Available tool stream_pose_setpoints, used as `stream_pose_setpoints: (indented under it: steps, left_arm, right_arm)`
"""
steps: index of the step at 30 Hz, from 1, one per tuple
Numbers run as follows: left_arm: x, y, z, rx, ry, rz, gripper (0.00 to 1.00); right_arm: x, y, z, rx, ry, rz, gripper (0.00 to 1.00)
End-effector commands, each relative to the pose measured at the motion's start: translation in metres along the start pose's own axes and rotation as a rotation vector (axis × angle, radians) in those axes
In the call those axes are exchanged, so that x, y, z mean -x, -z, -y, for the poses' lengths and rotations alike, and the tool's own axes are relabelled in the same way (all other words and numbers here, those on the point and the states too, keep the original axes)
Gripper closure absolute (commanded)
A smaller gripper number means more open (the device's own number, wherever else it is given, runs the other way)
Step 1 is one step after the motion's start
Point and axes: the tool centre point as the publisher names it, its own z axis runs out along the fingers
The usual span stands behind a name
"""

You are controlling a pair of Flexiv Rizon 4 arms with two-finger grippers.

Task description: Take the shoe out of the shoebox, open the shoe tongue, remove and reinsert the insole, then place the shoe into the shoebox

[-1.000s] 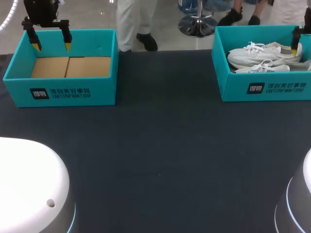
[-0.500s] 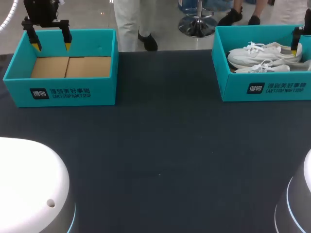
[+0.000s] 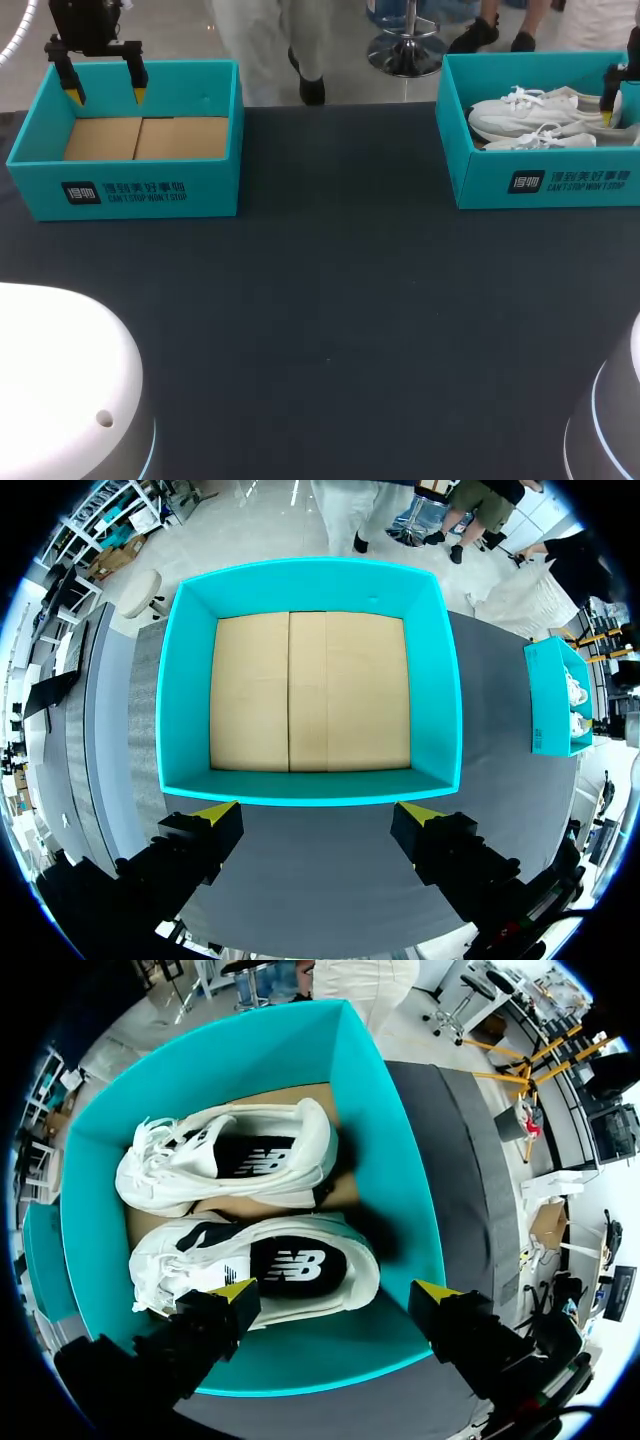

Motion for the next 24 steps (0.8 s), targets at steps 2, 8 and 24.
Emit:
stream_pose_setpoints:
  steps: [2, 8, 24]
  left_arm:
    - [0.000, 0.000, 0.000, 0.000, 0.000, 0.000, 0.00]
    - [0.000, 0.000, 0.000, 0.000, 0.000, 0.000, 0.00]
    - [0.000, 0.000, 0.000, 0.000, 0.000, 0.000, 0.00]
  right_arm:
    - [-0.001, -0.009, 0.000, -0.002, 0.009, -0.007, 0.21]
    - [0.005, -0.017, -0.003, -0.011, 0.003, -0.006, 0.40]
    - [0.016, -0.039, -0.010, -0.042, -0.001, 0.007, 0.45]
